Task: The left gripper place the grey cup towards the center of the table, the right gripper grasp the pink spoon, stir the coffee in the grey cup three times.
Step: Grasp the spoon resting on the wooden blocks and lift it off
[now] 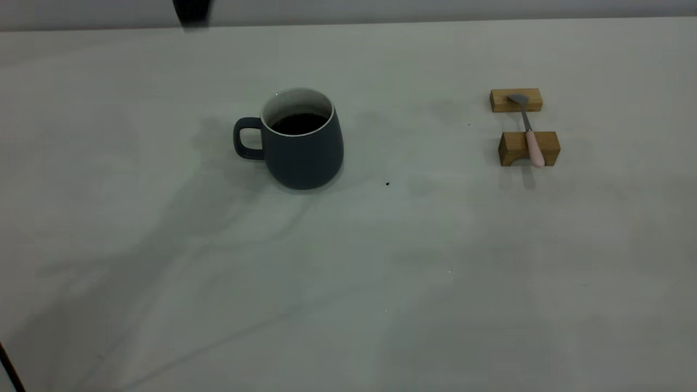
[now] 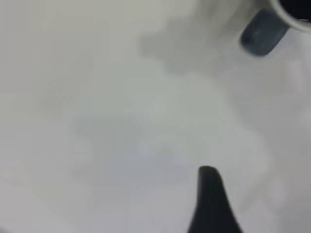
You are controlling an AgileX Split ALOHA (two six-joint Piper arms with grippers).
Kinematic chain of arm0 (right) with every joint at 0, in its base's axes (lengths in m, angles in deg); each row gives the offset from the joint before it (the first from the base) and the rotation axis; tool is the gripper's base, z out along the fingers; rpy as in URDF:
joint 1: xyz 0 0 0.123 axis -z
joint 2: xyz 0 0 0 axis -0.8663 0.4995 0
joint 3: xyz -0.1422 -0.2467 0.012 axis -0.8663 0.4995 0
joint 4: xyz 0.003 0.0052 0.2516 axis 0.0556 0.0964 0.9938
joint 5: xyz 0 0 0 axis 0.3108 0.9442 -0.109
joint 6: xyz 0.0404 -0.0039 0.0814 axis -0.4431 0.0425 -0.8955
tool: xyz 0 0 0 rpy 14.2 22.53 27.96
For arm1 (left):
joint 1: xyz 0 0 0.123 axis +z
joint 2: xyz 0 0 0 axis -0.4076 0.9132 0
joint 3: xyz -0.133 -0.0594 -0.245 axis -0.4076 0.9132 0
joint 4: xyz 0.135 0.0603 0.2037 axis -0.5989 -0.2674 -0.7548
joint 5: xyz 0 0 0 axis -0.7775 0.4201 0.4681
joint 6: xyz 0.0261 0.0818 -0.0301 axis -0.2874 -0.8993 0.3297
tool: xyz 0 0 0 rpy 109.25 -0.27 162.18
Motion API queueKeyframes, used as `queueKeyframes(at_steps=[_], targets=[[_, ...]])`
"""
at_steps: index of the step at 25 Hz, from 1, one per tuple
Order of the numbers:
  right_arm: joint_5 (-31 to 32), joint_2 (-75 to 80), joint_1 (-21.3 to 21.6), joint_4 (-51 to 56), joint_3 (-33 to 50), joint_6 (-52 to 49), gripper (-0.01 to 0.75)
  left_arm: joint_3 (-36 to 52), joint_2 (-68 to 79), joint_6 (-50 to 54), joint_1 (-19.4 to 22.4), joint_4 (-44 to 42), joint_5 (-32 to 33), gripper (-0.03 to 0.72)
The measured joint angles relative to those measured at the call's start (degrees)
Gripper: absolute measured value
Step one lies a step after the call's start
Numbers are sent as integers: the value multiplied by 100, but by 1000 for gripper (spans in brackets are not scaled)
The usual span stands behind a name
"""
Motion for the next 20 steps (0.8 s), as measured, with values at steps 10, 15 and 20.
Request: queueKeyframes(at_steps=[10,15,20], targets=[[0,0,0,0,0,0,238,49,-1330,1846,0,-137,166,395],[0,0,0,0,0,0,238,189,-2151,2587,0,-42,166,389],[0,0,0,0,0,0,238,1294,-3292,2674,0,355,166,389]])
